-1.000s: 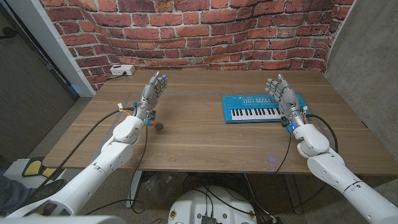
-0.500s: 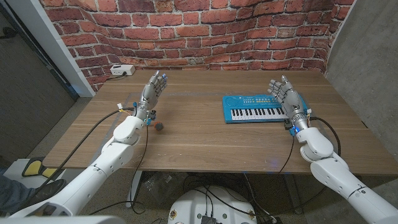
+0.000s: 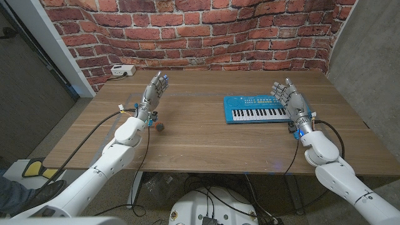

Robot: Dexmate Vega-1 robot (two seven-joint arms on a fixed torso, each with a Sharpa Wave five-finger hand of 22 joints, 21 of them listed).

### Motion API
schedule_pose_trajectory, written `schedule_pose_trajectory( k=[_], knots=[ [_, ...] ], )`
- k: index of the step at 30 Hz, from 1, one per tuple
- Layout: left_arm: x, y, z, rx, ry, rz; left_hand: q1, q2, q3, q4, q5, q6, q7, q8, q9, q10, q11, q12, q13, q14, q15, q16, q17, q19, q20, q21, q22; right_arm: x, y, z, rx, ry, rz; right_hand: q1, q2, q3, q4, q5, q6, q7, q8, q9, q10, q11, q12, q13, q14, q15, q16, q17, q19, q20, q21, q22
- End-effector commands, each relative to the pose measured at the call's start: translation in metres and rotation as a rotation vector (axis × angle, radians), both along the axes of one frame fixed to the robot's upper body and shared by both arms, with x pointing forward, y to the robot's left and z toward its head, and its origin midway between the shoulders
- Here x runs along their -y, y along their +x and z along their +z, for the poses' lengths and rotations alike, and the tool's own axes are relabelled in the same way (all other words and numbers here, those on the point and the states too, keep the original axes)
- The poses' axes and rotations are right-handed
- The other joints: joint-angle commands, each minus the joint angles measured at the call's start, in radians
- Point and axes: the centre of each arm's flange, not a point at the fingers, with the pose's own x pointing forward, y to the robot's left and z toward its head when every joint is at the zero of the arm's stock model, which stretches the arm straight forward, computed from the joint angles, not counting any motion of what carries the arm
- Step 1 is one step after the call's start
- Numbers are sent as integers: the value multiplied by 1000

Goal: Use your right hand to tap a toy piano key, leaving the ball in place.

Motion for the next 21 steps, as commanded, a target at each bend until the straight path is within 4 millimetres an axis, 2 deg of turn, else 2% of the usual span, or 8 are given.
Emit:
schedule_pose_trajectory(
  k=[1, 8, 21],
  knots=[
    [1, -3, -1, -5, 0, 8, 2, 9, 5, -5, -1, 11, 3, -1, 2, 12, 2, -1, 6, 8, 2, -2, 1, 6, 2, 2, 2, 7, -12, -9, 9, 15, -13, 0, -7, -4, 0, 5, 3, -5, -2, 5, 12, -3, 5, 2, 10, -1, 3, 4, 13, -2, 2, 3],
    [4, -1, -4, -18, -7, -1, 3, 10, 4, -5, -1, 13, 2, -2, 2, 16, 3, -2, 6, 11, 2, -2, 1, 6, 4, 1, 2, 9, -20, -17, 13, 24, -27, 0, -7, -5, -1, 5, 19, -7, 1, 5, 35, -5, 11, 2, 35, -5, 7, 4, 34, -4, 7, 3],
    [12, -1, 1, -12, 13, -7, 5, 12, 3, -6, -2, 16, 1, -4, 2, 17, 0, -4, 6, 13, 2, -4, 2, 5, 8, -1, 2, 11, -29, -28, 1, 20, -46, 0, -7, -6, -2, 6, 23, -10, 0, 5, 41, -7, 11, 2, 40, -6, 5, 4, 39, -5, 5, 3]
  ],
)
